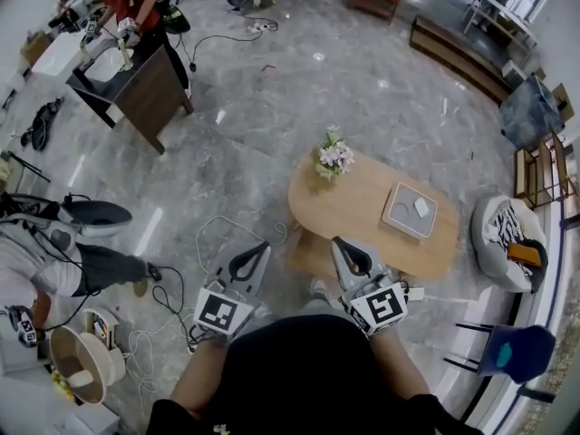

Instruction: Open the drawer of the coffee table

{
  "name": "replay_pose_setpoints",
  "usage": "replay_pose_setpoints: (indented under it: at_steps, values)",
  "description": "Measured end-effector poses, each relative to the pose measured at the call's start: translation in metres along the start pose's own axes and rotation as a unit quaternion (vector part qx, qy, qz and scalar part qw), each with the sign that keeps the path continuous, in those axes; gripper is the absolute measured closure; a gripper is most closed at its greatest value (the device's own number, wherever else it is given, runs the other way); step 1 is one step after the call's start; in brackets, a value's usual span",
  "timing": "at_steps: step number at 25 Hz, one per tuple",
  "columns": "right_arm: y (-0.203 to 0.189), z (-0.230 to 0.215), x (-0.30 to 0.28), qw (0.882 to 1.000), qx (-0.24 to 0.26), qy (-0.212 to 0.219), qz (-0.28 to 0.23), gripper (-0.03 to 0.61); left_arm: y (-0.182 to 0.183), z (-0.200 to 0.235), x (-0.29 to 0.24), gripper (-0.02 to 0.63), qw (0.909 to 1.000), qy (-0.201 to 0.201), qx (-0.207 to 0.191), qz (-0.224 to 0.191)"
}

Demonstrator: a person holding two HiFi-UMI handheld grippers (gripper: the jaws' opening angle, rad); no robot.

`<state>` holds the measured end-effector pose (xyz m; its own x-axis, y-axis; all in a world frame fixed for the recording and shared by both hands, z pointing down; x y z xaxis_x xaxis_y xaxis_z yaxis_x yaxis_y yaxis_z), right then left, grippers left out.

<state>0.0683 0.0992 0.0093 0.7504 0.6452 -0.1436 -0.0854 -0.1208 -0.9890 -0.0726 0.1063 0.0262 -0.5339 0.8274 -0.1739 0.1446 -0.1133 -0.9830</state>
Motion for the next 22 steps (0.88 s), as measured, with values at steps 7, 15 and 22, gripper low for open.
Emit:
replay_pose_setpoints:
  at_steps: [7,15,22]
  values:
    - [0.000,-0.007,0.003,1.000,0.000,0.001,0.001,0.580,0.006,0.000,-0.004,0.601,0.9999,0.006,0.011,0.004]
    - [-0.003,-0.005,0.008,1.000,-0.002,0.000,0.005,0.580,0.001,-0.008,-0.002,0.600,1.0000,-0.001,-0.006,0.005]
    - [-0.007,-0.002,0.013,1.000,-0.004,0.000,0.010,0.580,0.009,-0.013,0.001,0.601,0.9994,0.012,0.029,0.014]
Point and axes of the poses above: the fingertips, and each gripper's own axes: x backward along the fingers, z to its left, y out of its top, the point moved 1 cm from there along x, backward along the fingers, and after that the axes turned 12 degrees about y, right-handed, at the moved point
